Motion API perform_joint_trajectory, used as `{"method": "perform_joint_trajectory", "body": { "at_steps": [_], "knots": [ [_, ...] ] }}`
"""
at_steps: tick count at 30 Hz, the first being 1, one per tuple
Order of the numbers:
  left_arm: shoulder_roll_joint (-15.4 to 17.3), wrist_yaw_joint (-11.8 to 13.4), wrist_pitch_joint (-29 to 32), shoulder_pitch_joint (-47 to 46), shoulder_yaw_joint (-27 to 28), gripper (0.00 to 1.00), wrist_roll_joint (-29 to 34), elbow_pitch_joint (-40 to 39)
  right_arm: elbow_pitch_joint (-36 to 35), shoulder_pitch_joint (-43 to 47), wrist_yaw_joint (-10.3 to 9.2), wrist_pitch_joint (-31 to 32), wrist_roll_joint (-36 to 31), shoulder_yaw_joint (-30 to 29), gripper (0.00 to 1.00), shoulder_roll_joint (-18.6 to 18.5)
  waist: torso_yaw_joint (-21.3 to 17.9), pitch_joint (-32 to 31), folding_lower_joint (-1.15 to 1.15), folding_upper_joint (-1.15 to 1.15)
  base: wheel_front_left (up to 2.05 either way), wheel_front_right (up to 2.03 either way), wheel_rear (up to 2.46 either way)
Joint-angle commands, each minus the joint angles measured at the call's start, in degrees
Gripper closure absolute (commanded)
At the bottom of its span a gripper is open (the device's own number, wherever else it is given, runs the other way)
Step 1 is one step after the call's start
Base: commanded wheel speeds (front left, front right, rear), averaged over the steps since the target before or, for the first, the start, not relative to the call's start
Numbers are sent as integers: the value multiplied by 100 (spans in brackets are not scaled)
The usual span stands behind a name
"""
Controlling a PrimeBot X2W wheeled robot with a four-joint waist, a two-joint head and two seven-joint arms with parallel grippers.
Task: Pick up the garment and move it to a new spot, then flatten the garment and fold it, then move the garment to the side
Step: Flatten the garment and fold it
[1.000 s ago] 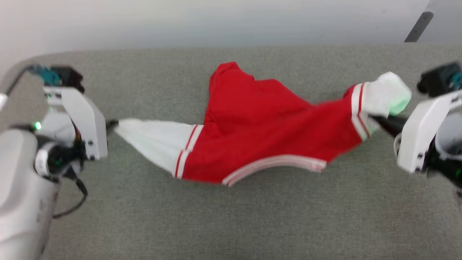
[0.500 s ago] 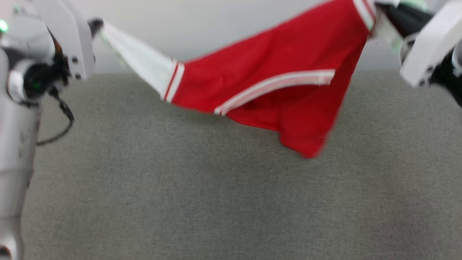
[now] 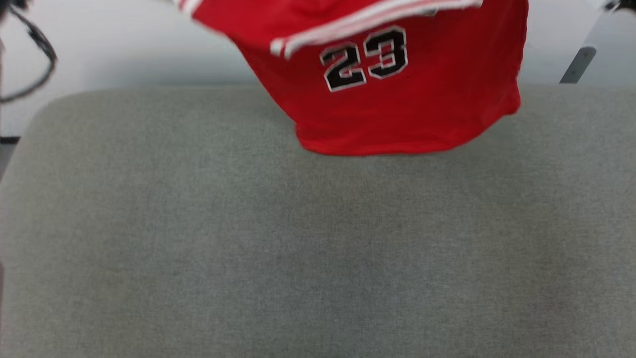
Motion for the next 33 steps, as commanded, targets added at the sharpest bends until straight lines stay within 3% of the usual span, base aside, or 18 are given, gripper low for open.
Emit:
{"method": "perform_joint_trajectory", "body": {
  "at_steps": [1, 7, 14, 18, 27, 33],
  "knots": [
    [-31, 27, -162, -189, -25, 100, 116, 66, 117, -162, 2, -93, -97, -8, 100, -35, 35, 272, 0, 0, 0, 0, 0],
    [-84, 105, -772, -858, -1, 100, 365, 402, 534, -753, 1, -690, -564, -86, 100, -55, 29, 1082, 0, 0, 0, 0, 0],
    [-271, 252, -2049, -1973, 158, 100, 594, 818, 1232, -1658, 1, -2384, -1679, -377, 100, 104, 90, 2217, 0, 0, 0, 0, 0],
    [-456, 213, -2721, -2540, 195, 100, 629, 1108, 1702, -2122, 1, -3137, -2384, -550, 100, 167, 199, 2741, 0, 0, 0, 0, 0],
    [-812, 36, -3862, -2844, 138, 100, 526, 1900, 2456, -2478, 1, -3484, -3244, -662, 100, 275, 548, 3551, 0, 0, 0, 0, 0],
    [-1007, -39, -4317, -2579, 31, 100, 433, 2483, 2622, -2232, 1, -3492, -3261, -711, 100, 385, 719, 3684, 0, 0, 0, 0, 0]
  ]
}}
